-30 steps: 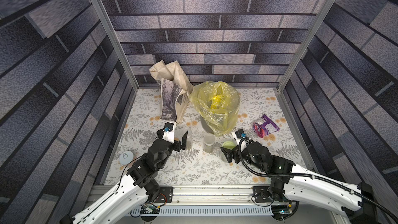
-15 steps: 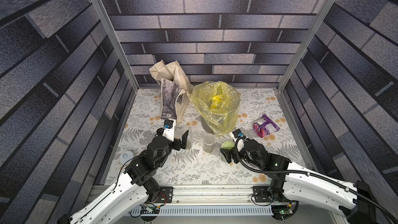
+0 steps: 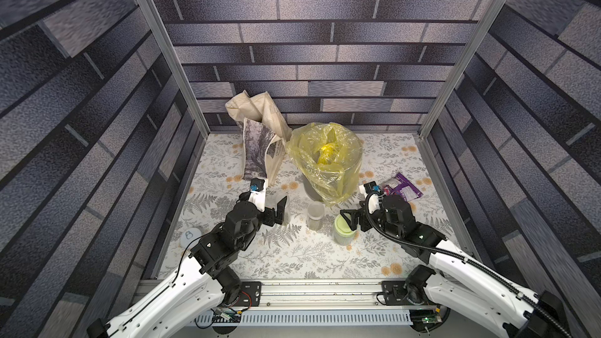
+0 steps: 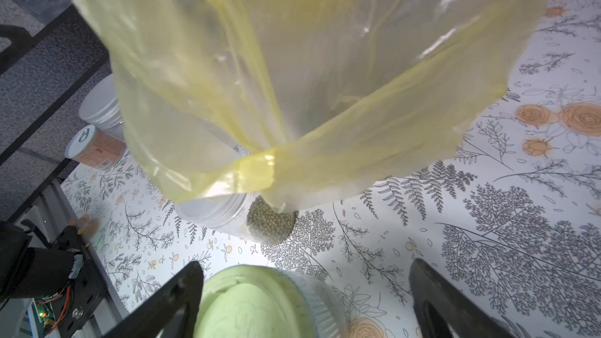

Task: Empty moldy mung beans from jars
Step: Pick up the jar from the center of the board.

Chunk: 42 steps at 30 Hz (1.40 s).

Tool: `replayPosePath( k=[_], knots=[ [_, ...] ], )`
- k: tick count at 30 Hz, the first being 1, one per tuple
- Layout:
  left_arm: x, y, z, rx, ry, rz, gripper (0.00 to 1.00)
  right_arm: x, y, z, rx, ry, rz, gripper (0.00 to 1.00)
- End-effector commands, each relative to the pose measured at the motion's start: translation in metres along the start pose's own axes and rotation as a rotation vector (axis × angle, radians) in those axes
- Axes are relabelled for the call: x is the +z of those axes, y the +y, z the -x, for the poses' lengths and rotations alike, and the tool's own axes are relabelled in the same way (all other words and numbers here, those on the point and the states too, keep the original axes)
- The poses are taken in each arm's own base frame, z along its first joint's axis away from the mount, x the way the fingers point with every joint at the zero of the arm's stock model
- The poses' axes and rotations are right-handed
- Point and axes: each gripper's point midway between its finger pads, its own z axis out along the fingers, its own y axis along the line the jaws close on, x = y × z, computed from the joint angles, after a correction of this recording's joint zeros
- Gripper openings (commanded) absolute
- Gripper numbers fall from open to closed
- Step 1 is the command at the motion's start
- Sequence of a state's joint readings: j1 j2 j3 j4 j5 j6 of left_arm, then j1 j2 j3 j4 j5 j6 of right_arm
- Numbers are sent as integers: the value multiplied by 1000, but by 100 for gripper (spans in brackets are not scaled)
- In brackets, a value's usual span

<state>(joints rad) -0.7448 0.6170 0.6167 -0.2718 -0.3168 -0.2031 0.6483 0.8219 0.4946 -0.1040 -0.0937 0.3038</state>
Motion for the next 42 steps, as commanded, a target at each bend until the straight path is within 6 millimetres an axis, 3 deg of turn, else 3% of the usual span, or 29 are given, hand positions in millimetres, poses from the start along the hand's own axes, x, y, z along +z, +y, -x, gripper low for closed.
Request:
replayPosePath(
  k=[1,10,18,21,27,35,42],
  knots=[
    [-11,0,8,-25,-4,-6,100,-3,14,9,44,-37,107,100],
    [-18,4,6,-45,-23,-5,100,5,14,5,99,-11,110,100],
    [-12,-1,6,-36,-1,-17,100,19,45,-5,-50,43,102,100],
    [-13,0,8,-37,-7,-16,100,23,47,-8,-42,37,121,100],
    [-14,0,8,-31,1,-14,100,24,35,-9,-12,21,96,100],
    [-11,-1,6,-25,13,-11,100,10,7,11,102,-50,111,100],
    [-5,4,7,-31,24,28,100,2,6,15,104,-58,117,100]
  ],
)
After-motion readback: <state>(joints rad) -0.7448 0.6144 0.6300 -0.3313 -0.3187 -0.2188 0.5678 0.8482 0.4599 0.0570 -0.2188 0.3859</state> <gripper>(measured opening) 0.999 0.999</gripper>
